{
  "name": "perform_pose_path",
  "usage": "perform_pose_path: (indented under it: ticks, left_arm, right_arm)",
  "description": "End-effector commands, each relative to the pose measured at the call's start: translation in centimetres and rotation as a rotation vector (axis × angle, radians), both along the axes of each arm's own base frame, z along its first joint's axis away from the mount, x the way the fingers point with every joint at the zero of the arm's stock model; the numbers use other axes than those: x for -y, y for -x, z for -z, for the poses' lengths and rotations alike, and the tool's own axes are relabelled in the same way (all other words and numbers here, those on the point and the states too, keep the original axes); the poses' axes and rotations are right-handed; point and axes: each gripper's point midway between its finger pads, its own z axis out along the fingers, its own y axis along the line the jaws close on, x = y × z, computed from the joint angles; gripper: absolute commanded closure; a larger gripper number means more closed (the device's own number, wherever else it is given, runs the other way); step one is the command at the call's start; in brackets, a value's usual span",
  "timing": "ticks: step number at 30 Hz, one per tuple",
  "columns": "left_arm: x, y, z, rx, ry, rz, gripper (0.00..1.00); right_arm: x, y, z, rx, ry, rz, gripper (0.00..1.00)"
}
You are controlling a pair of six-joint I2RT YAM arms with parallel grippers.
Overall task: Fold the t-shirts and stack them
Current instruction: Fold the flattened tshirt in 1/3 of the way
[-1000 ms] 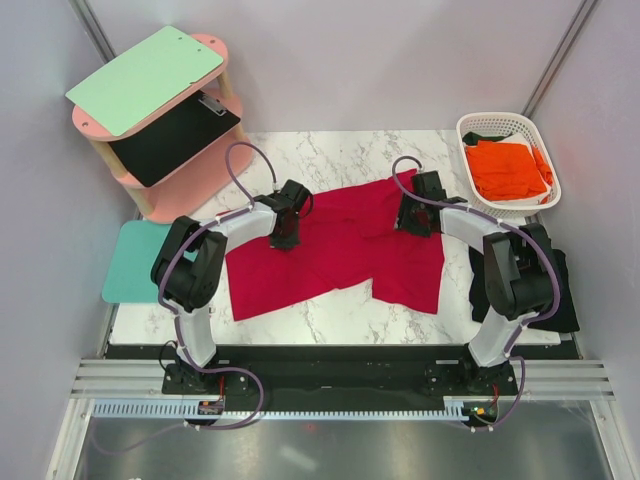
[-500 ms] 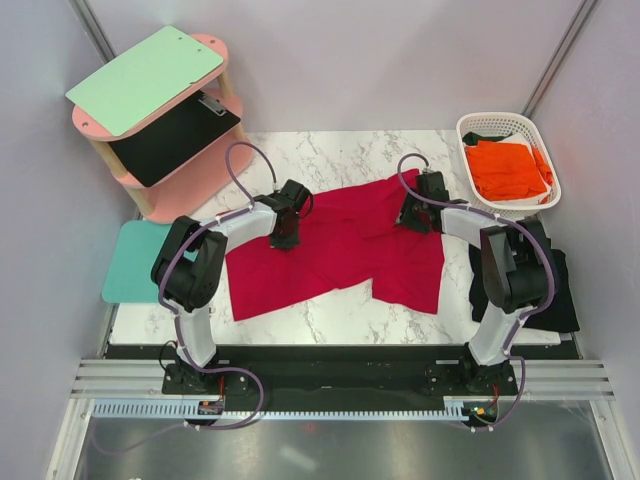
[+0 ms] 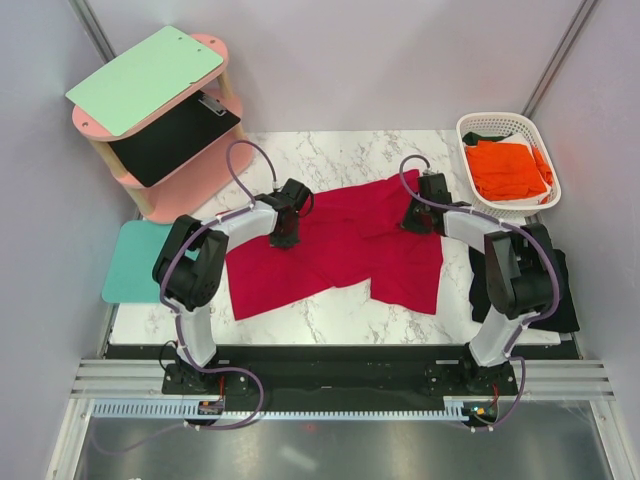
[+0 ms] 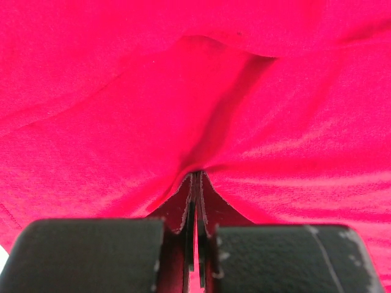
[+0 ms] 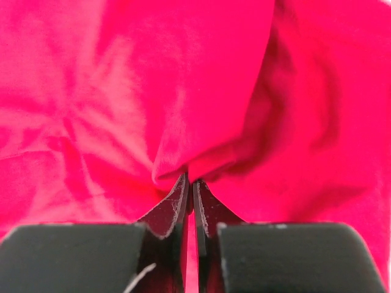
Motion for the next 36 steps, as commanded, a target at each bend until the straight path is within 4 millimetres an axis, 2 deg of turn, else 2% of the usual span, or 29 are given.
perform_pose_path:
  ticks: [1,6,11,12,15,16,18,19,21,24,25,26,27,28,29,30,31,32,33,34,35,36]
  left_arm:
    - [-3.0,1.9,3.8,-0.108,-0.124,-0.039,0.98]
    - [-3.1,1.9,3.9,-0.110,-0.130,-0.042,0.98]
    - [-3.2,1.9,3.8,-0.108,-0.137,-0.045,0.98]
    - [-3.1,1.9,3.7,-0.111,-0.139,-0.043,0.98]
    - [-3.2,1.8,3.7,-0.113,-0.141,-0.045,0.98]
    - [-3.1,1.8,3.6,-0.114,-0.140,-0.045,0.98]
    - [-3.1,1.8,3.3,-0.108,-0.136,-0.040,0.98]
    - [-3.0,1.8,3.1,-0.105,-0.132,-0.036,0.97]
    - [-2.9,1.7,2.4,-0.081,-0.131,-0.033,0.95]
    - [-2.4,1.3,0.9,-0.033,-0.124,-0.022,0.95]
    - [-2.2,1.1,0.5,-0.020,-0.121,-0.016,0.95]
    - [-2.0,1.1,0.2,-0.011,-0.119,-0.010,0.95]
    - [-1.7,0.9,-0.5,0.009,-0.113,-0.004,0.95]
    - [-1.6,0.8,-0.8,0.017,-0.110,0.002,0.94]
    - [-1.4,0.7,-1.2,0.031,-0.106,0.008,0.94]
    - [-1.4,0.6,-1.7,0.045,-0.105,0.008,0.94]
    - [-1.4,0.5,-2.1,0.053,-0.105,0.010,0.94]
    - [-1.4,0.3,-2.4,0.063,-0.105,0.013,0.94]
    - [-1.5,0.2,-2.7,0.072,-0.111,0.015,0.94]
    - [-1.5,0.0,-3.1,0.084,-0.112,0.017,0.94]
    - [-1.6,0.0,-3.4,0.090,-0.113,0.019,0.94]
    - [-1.7,-0.1,-3.6,0.097,-0.118,0.018,0.94]
  right_arm:
    - [0.3,0.0,-4.1,0.081,0.005,-0.006,0.90]
    - [0.8,1.8,-4.5,0.058,0.024,-0.019,0.90]
    - [1.6,4.3,-2.6,-0.030,0.054,-0.018,0.90]
    - [1.2,5.1,-2.2,-0.050,0.033,-0.039,0.89]
    - [0.3,6.2,-2.0,-0.070,-0.008,-0.080,0.75]
    - [0.3,6.3,-2.2,-0.066,-0.006,-0.085,0.60]
    - [0.5,5.8,-3.2,-0.029,0.009,-0.080,0.45]
    - [0.7,5.5,-3.7,-0.008,0.018,-0.075,0.33]
    - [1.0,4.1,-5.6,0.069,0.030,-0.063,0.20]
    - [0.8,1.6,-7.4,0.153,0.043,-0.064,0.06]
    - [0.6,0.9,-7.5,0.161,0.046,-0.068,0.04]
    - [0.4,0.2,-6.3,0.135,0.057,-0.079,0.02]
    - [-0.1,-1.3,-7.3,0.166,0.055,-0.087,0.02]
    - [-0.5,-2.0,-7.3,0.173,0.055,-0.093,0.02]
    - [-1.2,-2.6,-5.8,0.148,0.064,-0.111,0.02]
    - [-1.6,-4.2,-6.6,0.177,0.074,-0.104,0.02]
    - [-2.0,-4.9,-6.4,0.178,0.082,-0.110,0.02]
    - [-2.9,-5.3,-4.7,0.150,0.094,-0.133,0.02]
    - [-3.6,-6.7,-5.6,0.182,0.100,-0.150,0.03]
    - [-4.3,-7.2,-5.4,0.182,0.096,-0.171,0.07]
    - [-4.9,-7.5,-3.9,0.158,0.101,-0.188,0.15]
    - [-5.3,-8.7,-4.5,0.180,0.095,-0.196,0.48]
